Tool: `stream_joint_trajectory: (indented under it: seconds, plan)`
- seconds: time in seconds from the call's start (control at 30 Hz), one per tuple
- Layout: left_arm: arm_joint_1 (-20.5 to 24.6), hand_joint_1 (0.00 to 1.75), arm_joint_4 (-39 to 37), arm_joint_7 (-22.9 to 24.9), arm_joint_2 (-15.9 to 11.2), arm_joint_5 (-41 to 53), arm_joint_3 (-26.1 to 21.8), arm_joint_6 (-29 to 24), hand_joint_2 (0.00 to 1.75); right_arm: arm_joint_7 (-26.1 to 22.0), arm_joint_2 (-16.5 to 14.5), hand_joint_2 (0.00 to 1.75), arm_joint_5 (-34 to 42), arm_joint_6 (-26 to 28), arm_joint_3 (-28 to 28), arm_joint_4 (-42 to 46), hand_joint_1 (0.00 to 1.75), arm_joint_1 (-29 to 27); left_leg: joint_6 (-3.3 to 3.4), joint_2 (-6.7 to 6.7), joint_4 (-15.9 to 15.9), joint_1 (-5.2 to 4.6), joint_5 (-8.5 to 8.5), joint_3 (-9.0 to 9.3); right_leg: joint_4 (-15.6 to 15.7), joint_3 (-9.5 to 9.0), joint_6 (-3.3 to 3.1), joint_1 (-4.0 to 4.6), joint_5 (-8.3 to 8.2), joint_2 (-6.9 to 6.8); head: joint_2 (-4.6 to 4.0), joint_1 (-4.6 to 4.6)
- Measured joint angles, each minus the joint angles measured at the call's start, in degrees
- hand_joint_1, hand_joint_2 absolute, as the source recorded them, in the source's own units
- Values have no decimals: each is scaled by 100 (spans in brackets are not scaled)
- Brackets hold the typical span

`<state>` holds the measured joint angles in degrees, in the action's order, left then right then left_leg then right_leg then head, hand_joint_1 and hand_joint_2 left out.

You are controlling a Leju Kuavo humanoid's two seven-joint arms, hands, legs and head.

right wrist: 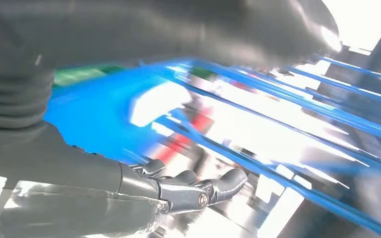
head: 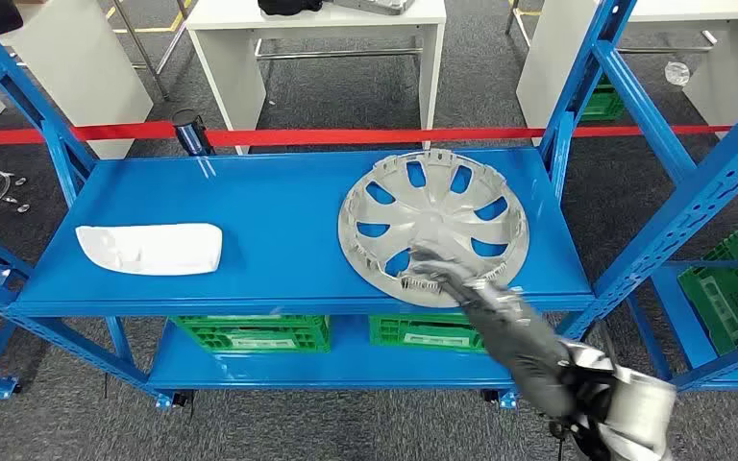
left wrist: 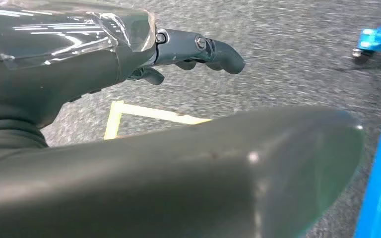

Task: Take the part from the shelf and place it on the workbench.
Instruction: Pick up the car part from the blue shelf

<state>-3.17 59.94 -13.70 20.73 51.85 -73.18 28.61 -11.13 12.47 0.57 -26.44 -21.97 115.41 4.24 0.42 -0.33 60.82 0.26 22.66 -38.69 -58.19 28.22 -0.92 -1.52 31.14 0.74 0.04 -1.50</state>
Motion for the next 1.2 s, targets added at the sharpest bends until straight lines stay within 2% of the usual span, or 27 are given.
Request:
stream_joint_trajectory:
  seconds: [0.13, 0.2, 0.23, 0.27, 0.33, 0.37, 0.4, 0.43, 0.47, 0.5, 0.53, 0.57, 0.6, 0.67, 0.73, 0.77, 0.87, 0.9, 0.93, 0.97, 1.0, 1.07, 1.1, 1.2]
  plan:
    - [60, 0, -207, -253, -93, 298, 2, -62, 0, 307, 130, 175, -532, 10, -395, -199, 0, 216, 63, -3, -219, -66, -25, 134, 52, -43, 92, 31, 76, 18, 0, 7]
    - [110, 0, -436, -444, -191, 475, 2, -145, 0, 458, 213, 175, -833, -1, -680, -334, 0, 444, 99, -4, -325, -53, -37, 196, 70, -69, 134, 25, 105, 2, 1, 11]
    - [139, 0, -549, -526, -247, 548, 2, -188, 0, 535, 242, 175, -938, -10, -820, -413, 0, 598, 122, -2, -389, -40, -47, 241, -26, -27, 139, 31, 157, -9, 1, 16]
    - [171, 0, -659, -591, -290, 615, 1, -220, 0, 629, 265, 175, -1045, -13, -961, -514, 0, 774, 143, 0, -446, -26, -55, 285, -255, 90, 125, 37, 254, -21, 1, 22]
    - [245, 0, -835, -665, -360, 720, -2, -255, 0, 818, 294, 175, -1264, 21, -1220, -756, 0, 1113, 177, -2, -469, -40, -37, 310, -1014, 549, 85, 37, 516, -28, 0, 24]
    - [272, 0, -905, -679, -379, 753, -4, -263, 0, 895, 303, 175, -1365, 46, -1336, -881, 0, 1247, 188, -10, -466, -49, -23, 314, -1361, 788, 88, 36, 596, -28, 0, 23]
    - [289, 0, -959, -687, -392, 773, -7, -268, 0, 945, 307, 175, -1434, 68, -1428, -987, 0, 1352, 195, -22, -464, -57, -9, 323, -1531, 946, 115, 35, 586, -28, 0, 23]
    - [297, 0, -1008, -689, -402, 782, -10, -272, 0, 972, 310, 175, -1476, 83, -1507, -1082, 0, 1445, 193, -35, -458, -63, 6, 338, -1465, 989, 163, 35, 470, -29, 0, 24]
    - [298, 0, -1052, -691, -411, 793, -13, -274, 0, 986, 310, 175, -1500, 91, -1571, -1159, 0, 1530, 184, -49, -448, -66, 24, 358, -1169, 912, 217, 34, 272, -31, 0, 23]
    - [300, 0, -1085, -693, -420, 801, -15, -275, 0, 990, 312, 175, -1511, 99, -1619, -1219, 0, 1604, 168, -61, -431, -68, 45, 375, -743, 763, 256, 34, 41, -35, 0, 25]
    - [302, 0, -1112, -694, -429, 808, -17, -276, 0, 990, 315, 175, -1519, 109, -1661, -1270, 0, 1667, 144, -72, -404, -81, 73, 384, -368, 621, 257, 42, -152, -39, 0, 23]
    - [303, 0, -1132, -696, -441, 813, -19, -276, 0, 990, 316, 175, -1527, 118, -1695, -1306, 0, 1715, 119, -81, -378, -94, 99, 388, -111, 517, 220, 51, -282, -42, 0, 21]
    - [304, 0, -1147, -698, -452, 816, -20, -277, 0, 990, 317, 175, -1536, 126, -1726, -1336, 0, 1750, 98, -87, -359, -104, 118, 386, 8, 470, 165, 61, -345, -44, 0, 17]
    - [302, 0, -1173, -700, -473, 821, -24, -278, 0, 990, 320, 175, -1552, 143, -1781, -1384, 0, 1795, 63, -89, -341, -105, 136, 383, 19, 452, 66, 63, -372, -41, 0, 15]
    - [301, 0, -1196, -702, -488, 825, -27, -279, 0, 990, 320, 175, -1558, 152, -1819, -1421, 0, 1835, 4, -75, -206, -82, 228, 320, 30, 419, 15, 32, -385, -39, 0, 2]
    - [302, 0, -1203, -703, -499, 826, -27, -280, 0, 990, 316, 175, -1559, 155, -1833, -1434, 0, 1851, -38, -63, 9, -63, 351, 221, 35, 400, -5, 12, -387, -39, 0, -10]
    - [304, 0, -1223, -705, -525, 826, -30, -282, 0, 992, 311, 175, -1565, 159, -1880, -1475, 0, 1872, -150, -31, 1097, 16, 824, -317, 33, 386, -33, 11, -370, -41, 0, -38]
    - [302, 0, -1233, -704, -528, 832, -33, -281, 0, 1003, 311, 175, -1587, 162, -1898, -1490, 0, 1875, -171, -22, 1311, 39, 862, -441, 32, 383, -37, 10, -365, -41, 0, -39]
    - [302, 0, -1241, -704, -529, 841, -42, -281, 0, 1034, 311, 175, -1634, 171, -1918, -1511, 0, 1884, -183, -13, 1296, 61, 786, -456, 32, 376, -34, 8, -358, -38, 0, -39]
    - [304, 0, -1247, -704, -530, 851, -53, -280, 0, 1080, 310, 175, -1718, 192, -1938, -1539, 0, 1906, -187, -3, 1040, 78, 611, -348, 31, 363, -28, 4, -347, -34, 0, -38]
    - [308, 0, -1249, -704, -532, 861, -69, -278, 0, 1139, 304, 175, -1845, 230, -1955, -1581, 0, 1944, -183, 7, 616, 90, 390, -149, 32, 346, -15, 0, -334, -28, 0, -38]
    - [327, 0, -1250, -704, -535, 873, -101, -273, 0, 1252, 282, 175, -2178, 331, -1971, -1709, 0, 2047, -161, 14, -110, 75, 145, 221, 35, 332, 29, 13, -309, -16, 0, -36]
    - [336, 0, -1251, -704, -534, 878, -117, -271, 0, 1298, 266, 175, -2369, 376, -1969, -1788, 0, 2091, -141, 11, -272, 58, 125, 309, 38, 335, 57, 20, -302, -13, 0, -36]
    - [350, 0, -1258, -718, -523, 924, -160, -270, 0, 1422, 224, 175, -3028, 436, -1946, -2009, 0, 2128, -37, -4, -335, 27, 139, 352, 74, 329, 160, 12, -292, -19, 0, -33]
